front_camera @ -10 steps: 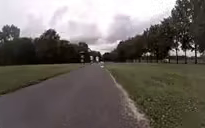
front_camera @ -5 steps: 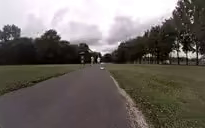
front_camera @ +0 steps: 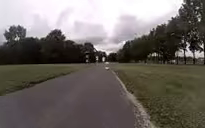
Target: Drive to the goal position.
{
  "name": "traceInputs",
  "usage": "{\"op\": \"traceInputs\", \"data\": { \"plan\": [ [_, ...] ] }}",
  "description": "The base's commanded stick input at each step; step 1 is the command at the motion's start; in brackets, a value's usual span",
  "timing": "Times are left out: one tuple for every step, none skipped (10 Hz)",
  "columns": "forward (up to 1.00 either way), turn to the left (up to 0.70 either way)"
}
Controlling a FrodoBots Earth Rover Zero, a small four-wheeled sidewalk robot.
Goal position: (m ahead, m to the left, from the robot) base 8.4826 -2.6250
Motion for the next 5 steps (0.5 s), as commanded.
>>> {"op": "traceInputs", "data": {
  "plan": [
    [0.7, 0.0],
    [0.7, 0.0],
    [0.7, 0.0],
    [0.7, 0.0],
    [0.7, 0.0]
  ]
}}
